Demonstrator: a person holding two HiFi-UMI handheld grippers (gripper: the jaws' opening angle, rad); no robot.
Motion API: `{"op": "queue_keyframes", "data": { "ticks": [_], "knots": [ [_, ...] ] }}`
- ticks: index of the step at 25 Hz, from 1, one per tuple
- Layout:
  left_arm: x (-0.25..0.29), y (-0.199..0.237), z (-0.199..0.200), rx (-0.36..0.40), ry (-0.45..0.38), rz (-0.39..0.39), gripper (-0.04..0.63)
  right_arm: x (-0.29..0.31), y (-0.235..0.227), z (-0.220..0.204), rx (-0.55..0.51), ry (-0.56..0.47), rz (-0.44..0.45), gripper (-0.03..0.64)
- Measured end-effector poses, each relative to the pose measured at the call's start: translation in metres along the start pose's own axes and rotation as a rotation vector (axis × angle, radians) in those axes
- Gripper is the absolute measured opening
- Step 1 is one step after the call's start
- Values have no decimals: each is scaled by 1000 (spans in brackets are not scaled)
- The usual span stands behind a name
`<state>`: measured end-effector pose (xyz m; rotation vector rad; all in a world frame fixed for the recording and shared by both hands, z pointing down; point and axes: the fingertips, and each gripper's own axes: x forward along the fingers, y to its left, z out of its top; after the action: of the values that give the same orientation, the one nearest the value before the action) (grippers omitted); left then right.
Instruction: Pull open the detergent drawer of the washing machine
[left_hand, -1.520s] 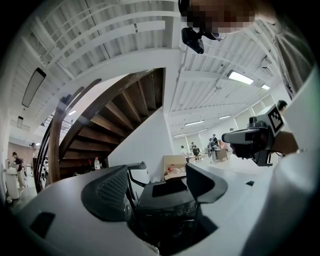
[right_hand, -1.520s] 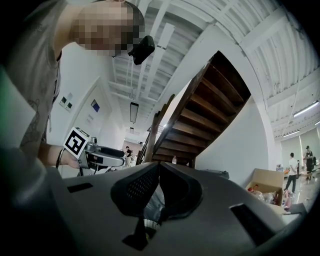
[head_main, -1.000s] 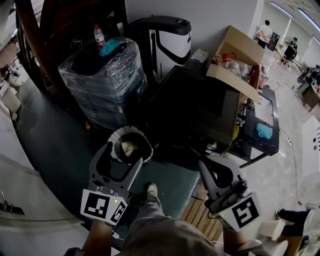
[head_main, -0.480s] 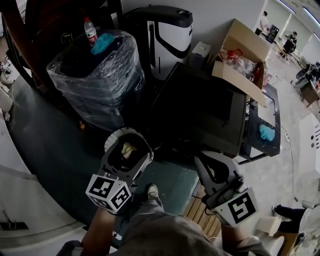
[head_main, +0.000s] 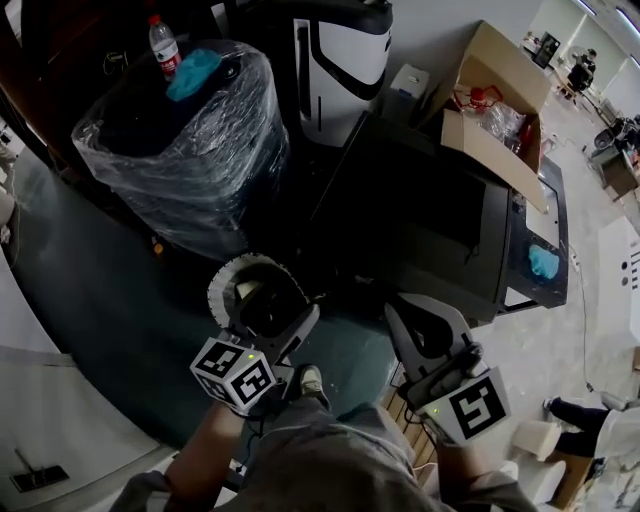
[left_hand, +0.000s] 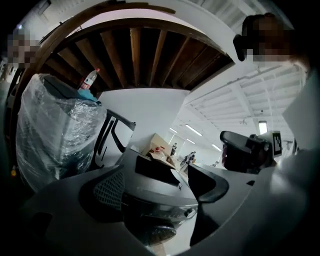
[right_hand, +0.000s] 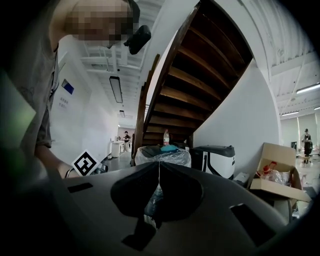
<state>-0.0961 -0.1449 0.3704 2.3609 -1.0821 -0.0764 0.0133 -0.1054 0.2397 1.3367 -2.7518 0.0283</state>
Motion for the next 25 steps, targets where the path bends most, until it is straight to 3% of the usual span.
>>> {"op": "queue_keyframes", "data": {
  "ticks": [4, 13, 25],
  "knots": [
    [17, 22, -14, -124, -10, -11, 393, 20, -5, -16, 16, 26, -7, 32],
    [53, 63, -73, -260, 72, -9, 400, 56, -23, -50, 56, 85, 17, 32],
    [105, 96, -124, -525, 39, -16, 400, 76, -60, -100, 103, 118, 42, 32]
  ]
}}
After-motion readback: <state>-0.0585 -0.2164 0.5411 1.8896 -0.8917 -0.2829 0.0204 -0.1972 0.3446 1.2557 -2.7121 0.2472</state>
